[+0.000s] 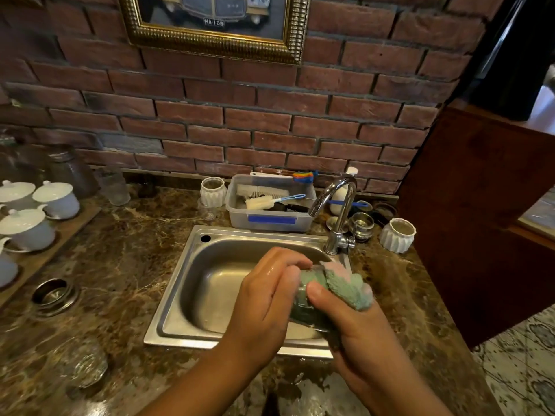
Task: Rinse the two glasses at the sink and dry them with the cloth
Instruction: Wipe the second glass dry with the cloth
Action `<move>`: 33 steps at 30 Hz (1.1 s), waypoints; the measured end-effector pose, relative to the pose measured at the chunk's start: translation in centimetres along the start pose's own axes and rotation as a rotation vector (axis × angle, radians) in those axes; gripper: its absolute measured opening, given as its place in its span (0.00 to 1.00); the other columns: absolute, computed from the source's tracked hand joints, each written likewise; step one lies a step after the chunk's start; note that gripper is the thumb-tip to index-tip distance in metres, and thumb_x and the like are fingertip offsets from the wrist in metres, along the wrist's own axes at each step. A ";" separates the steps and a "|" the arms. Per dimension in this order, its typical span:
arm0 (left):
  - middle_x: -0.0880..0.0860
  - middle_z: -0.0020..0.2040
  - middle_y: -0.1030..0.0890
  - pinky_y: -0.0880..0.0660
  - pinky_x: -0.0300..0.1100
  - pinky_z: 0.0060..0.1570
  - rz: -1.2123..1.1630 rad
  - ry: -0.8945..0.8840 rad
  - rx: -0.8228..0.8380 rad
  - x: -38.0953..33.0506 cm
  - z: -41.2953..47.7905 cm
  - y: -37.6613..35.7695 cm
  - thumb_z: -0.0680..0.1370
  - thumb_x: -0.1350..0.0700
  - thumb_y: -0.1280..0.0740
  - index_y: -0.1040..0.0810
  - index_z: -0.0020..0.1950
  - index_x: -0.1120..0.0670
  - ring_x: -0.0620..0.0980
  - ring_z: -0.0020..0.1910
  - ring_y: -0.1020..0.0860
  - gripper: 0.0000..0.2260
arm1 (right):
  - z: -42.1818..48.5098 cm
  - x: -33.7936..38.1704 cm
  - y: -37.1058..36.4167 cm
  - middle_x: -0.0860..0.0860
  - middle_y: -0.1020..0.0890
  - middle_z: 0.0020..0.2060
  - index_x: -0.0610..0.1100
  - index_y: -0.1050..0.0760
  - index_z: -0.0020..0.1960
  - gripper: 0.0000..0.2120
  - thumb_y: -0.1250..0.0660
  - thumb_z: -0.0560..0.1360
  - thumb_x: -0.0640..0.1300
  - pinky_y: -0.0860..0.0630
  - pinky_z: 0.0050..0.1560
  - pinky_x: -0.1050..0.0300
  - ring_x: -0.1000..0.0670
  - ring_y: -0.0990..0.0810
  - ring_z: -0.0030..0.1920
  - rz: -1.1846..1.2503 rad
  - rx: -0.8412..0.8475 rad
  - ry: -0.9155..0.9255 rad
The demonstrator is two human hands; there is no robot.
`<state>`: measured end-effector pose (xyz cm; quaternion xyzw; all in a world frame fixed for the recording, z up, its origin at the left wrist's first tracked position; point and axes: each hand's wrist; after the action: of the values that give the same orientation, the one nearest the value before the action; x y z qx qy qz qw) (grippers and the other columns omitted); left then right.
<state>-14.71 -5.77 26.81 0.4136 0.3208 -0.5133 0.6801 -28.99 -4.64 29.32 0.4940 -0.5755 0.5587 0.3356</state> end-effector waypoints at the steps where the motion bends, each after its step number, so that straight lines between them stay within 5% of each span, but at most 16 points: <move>1: 0.47 0.46 0.18 0.22 0.37 0.40 -0.117 0.166 -0.025 -0.7 -0.1 -0.4 0.83 0.50 0.44 0.20 0.51 0.49 0.44 0.45 0.18 0.13 | -0.1 0.1 -0.1 0.44 0.13 0.46 0.47 0.16 0.49 0.10 0.22 0.68 0.43 0.18 0.48 0.51 0.45 0.14 0.48 -0.152 0.002 0.097; 3: 0.51 0.44 0.17 0.24 0.42 0.28 -0.397 0.514 -0.035 -1.6 0.2 -0.8 0.84 0.51 0.42 0.19 0.49 0.50 0.45 0.37 0.18 0.12 | -0.3 -0.2 0.3 0.50 0.13 0.41 0.47 0.16 0.46 0.11 0.20 0.67 0.50 0.19 0.40 0.60 0.53 0.15 0.41 -0.422 0.032 0.260; 5: 0.55 0.41 0.16 0.27 0.41 0.25 -0.566 0.811 0.038 -2.1 1.1 0.0 0.83 0.48 0.39 0.17 0.47 0.52 0.51 0.35 0.19 0.14 | -0.4 0.1 1.3 0.64 0.15 0.44 0.59 0.17 0.48 0.14 0.22 0.63 0.57 0.20 0.45 0.65 0.62 0.16 0.44 -0.601 0.115 0.339; 7: 0.58 0.42 0.14 0.21 0.45 0.34 -0.635 0.998 0.160 -1.9 1.8 0.9 0.80 0.44 0.36 0.17 0.47 0.54 0.56 0.40 0.17 0.15 | -0.3 1.4 1.6 0.77 0.21 0.51 0.71 0.23 0.54 0.21 0.29 0.62 0.57 0.26 0.57 0.72 0.73 0.23 0.54 -0.853 0.207 0.388; 9: 0.61 0.48 0.13 0.20 0.55 0.53 -0.665 1.084 0.181 -1.6 1.8 1.0 0.79 0.44 0.33 0.17 0.52 0.55 0.61 0.50 0.15 0.16 | 0.4 1.0 2.2 0.74 0.23 0.54 0.60 0.23 0.59 0.17 0.32 0.72 0.59 0.35 0.67 0.72 0.75 0.28 0.60 -1.009 0.307 0.447; 10: 0.60 0.47 0.13 0.21 0.56 0.55 -0.685 1.088 0.140 -1.5 1.8 0.7 0.79 0.45 0.33 0.18 0.51 0.56 0.60 0.49 0.15 0.15 | 0.7 0.8 2.5 0.73 0.23 0.53 0.57 0.23 0.58 0.16 0.33 0.73 0.59 0.36 0.68 0.73 0.76 0.29 0.60 -1.025 0.342 0.497; 13: 0.56 0.39 0.14 0.21 0.46 0.39 -0.616 0.913 -0.050 -1.4 1.3 -0.8 0.82 0.49 0.36 0.19 0.48 0.58 0.52 0.37 0.15 0.13 | 0.3 0.0 2.9 0.80 0.23 0.48 0.58 0.22 0.52 0.16 0.27 0.65 0.49 0.26 0.55 0.75 0.75 0.24 0.51 -0.824 0.202 0.424; 15: 0.52 0.36 0.16 0.22 0.40 0.31 -0.375 0.623 -0.098 -1.3 0.7 -1.1 0.84 0.52 0.39 0.19 0.45 0.57 0.46 0.34 0.17 0.15 | 0.3 -0.9 2.6 0.65 0.15 0.44 0.50 0.18 0.50 0.14 0.23 0.65 0.49 0.20 0.46 0.66 0.62 0.16 0.45 -0.673 0.171 0.356; 19: 0.48 0.45 0.17 0.25 0.30 0.44 0.109 -0.044 -0.049 0.5 -0.6 -0.7 0.82 0.50 0.44 0.18 0.53 0.56 0.43 0.47 0.19 0.16 | 0.8 -1.1 2.1 0.46 0.14 0.48 0.49 0.17 0.53 0.18 0.25 0.65 0.54 0.19 0.49 0.53 0.47 0.15 0.49 -0.299 0.142 0.180; 21: 0.49 0.50 0.18 0.26 0.28 0.48 0.172 -0.112 0.010 1.2 -1.4 -0.7 0.82 0.50 0.45 0.19 0.56 0.56 0.43 0.50 0.20 0.17 | 0.9 -0.6 2.2 0.45 0.14 0.49 0.50 0.17 0.53 0.15 0.25 0.67 0.51 0.19 0.49 0.54 0.46 0.15 0.51 -0.274 0.213 0.118; 25: 0.45 0.54 0.16 0.21 0.38 0.52 -0.115 0.340 0.180 1.0 -1.7 -0.1 0.77 0.39 0.41 0.18 0.59 0.46 0.46 0.56 0.19 0.19 | 1.3 1.0 3.0 0.50 0.13 0.44 0.51 0.16 0.47 0.07 0.25 0.70 0.49 0.19 0.45 0.60 0.52 0.15 0.44 -0.458 0.304 0.183; 28: 0.59 0.61 0.17 0.22 0.54 0.54 -0.421 0.687 0.511 1.8 -1.3 0.6 0.77 0.38 0.34 0.20 0.64 0.54 0.63 0.61 0.19 0.24 | 1.5 2.1 3.5 0.53 0.17 0.37 0.50 0.18 0.43 0.02 0.25 0.72 0.46 0.24 0.40 0.63 0.57 0.20 0.37 -0.586 0.537 0.139; 30: 0.61 0.64 0.19 0.23 0.55 0.58 -0.618 0.842 0.664 2.1 -1.7 1.0 0.77 0.41 0.30 0.22 0.68 0.56 0.63 0.61 0.20 0.26 | 1.6 2.3 3.6 0.55 0.17 0.39 0.50 0.18 0.45 0.06 0.27 0.74 0.40 0.25 0.42 0.66 0.59 0.20 0.39 -0.624 0.703 0.065; 33: 0.60 0.55 0.17 0.19 0.47 0.40 -0.814 0.928 0.631 2.2 -2.2 1.0 0.70 0.40 0.24 0.18 0.63 0.54 0.56 0.46 0.16 0.27 | 1.7 0.8 3.2 0.51 0.15 0.44 0.51 0.17 0.47 0.05 0.27 0.72 0.48 0.21 0.49 0.57 0.51 0.16 0.47 -0.491 0.560 0.007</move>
<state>-13.15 -4.57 24.16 0.6151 0.5437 -0.5662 0.0732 -31.98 -6.83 28.85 0.6881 -0.2638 0.5989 0.3134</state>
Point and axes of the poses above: each hand's wrist, its own z-axis towards the middle knuckle, its own y-axis out of the back of the hand, x = y × z
